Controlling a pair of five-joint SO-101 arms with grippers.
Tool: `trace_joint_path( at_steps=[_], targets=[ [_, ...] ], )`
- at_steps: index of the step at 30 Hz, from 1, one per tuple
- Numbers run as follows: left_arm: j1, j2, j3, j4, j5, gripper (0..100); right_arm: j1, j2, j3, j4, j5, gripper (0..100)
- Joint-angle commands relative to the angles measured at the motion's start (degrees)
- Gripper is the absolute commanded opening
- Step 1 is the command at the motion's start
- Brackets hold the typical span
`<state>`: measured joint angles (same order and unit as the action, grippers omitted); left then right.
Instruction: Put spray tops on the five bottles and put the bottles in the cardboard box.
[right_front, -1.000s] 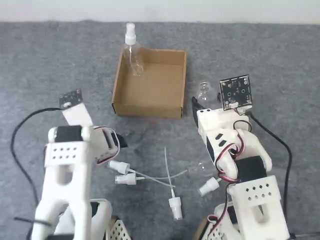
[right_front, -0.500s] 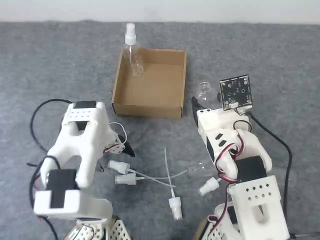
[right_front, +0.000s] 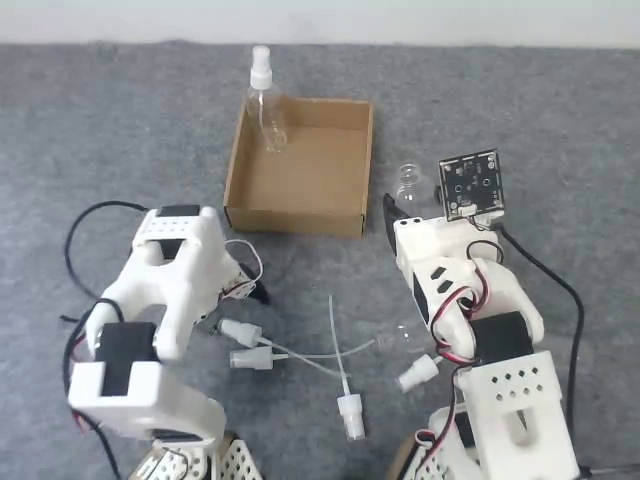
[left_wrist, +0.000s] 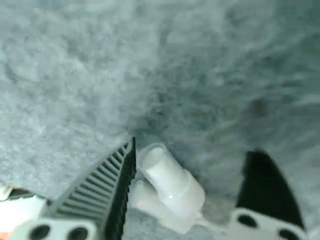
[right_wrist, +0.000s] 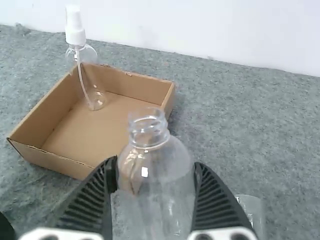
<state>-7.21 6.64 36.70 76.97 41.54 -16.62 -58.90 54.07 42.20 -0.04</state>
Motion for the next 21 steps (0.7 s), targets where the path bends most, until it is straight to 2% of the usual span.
trace_joint_path(
  at_steps=[1, 4, 12, 17, 21],
  targets=[
    [-0.4, 0.9, -2.2, -2.2, 1.5, 12, 1.2, -1.1, -0.7, -1.4, 0.1, 0.9],
    [-0.4, 0.3, -2.3, -2.2, 1.5, 4, 1.2, -1.1, -0.7, -1.4, 0.1, 0.9],
    [-0.4, -2.7, -2.2, -1.8, 1.4, 5, 1.2, -1.1, -0.7, -1.4, 0.1, 0.9],
    [-0.8, -4.9, -3.3, 1.7, 1.3, 5, 1.2, -1.1, -0.7, -1.4, 0.1, 0.9],
    [0.0, -5.2, -3.7, 2.2, 1.3, 10, 1.2, -1.1, -0.7, -1.4, 0.1, 0.9]
  ],
)
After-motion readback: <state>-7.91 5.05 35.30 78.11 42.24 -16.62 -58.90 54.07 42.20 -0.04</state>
